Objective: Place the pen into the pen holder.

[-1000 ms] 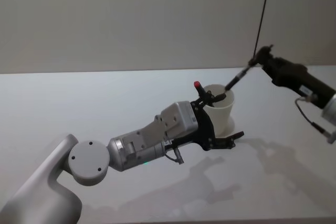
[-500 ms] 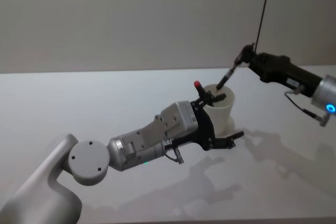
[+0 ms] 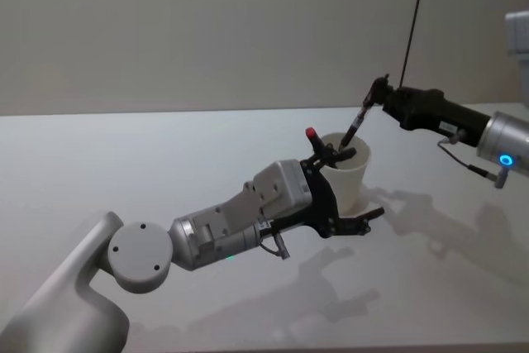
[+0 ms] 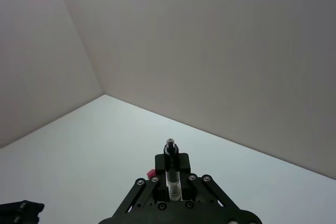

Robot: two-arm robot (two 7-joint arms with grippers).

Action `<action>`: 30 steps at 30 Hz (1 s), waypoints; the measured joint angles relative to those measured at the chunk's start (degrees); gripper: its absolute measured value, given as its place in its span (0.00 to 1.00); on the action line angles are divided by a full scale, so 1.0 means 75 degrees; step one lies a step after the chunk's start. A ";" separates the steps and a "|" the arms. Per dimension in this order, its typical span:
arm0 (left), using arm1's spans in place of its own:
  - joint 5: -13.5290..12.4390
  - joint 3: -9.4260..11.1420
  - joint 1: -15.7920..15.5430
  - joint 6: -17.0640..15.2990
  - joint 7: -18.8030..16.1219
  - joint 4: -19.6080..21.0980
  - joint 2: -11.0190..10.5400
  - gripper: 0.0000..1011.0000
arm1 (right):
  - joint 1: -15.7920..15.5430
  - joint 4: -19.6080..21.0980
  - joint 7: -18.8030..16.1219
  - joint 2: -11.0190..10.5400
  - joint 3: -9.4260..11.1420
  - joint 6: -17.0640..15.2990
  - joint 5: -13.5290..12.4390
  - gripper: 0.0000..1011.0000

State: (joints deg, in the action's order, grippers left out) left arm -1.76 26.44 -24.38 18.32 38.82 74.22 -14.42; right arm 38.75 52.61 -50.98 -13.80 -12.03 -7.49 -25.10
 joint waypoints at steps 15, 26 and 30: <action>0.0000 0.0000 0.0000 0.0000 0.0000 0.0000 0.0000 0.99 | 0.0647 -0.1306 -0.0057 0.0214 -0.0293 0.0369 0.0495 0.16; 0.0000 0.0000 0.0000 0.0000 0.0000 0.0000 0.0000 0.99 | 0.0814 -0.1685 -0.0036 0.0307 -0.0451 0.0490 0.0571 0.53; 0.0000 0.0000 0.0000 0.0000 0.0000 0.0000 0.0000 0.99 | 0.0820 -0.1707 -0.0010 0.0319 -0.0467 0.0519 0.0486 0.65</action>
State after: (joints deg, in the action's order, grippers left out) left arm -1.76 26.44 -24.38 18.32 38.81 74.22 -14.42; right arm 44.90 39.81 -51.05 -11.41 -15.53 -3.60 -21.46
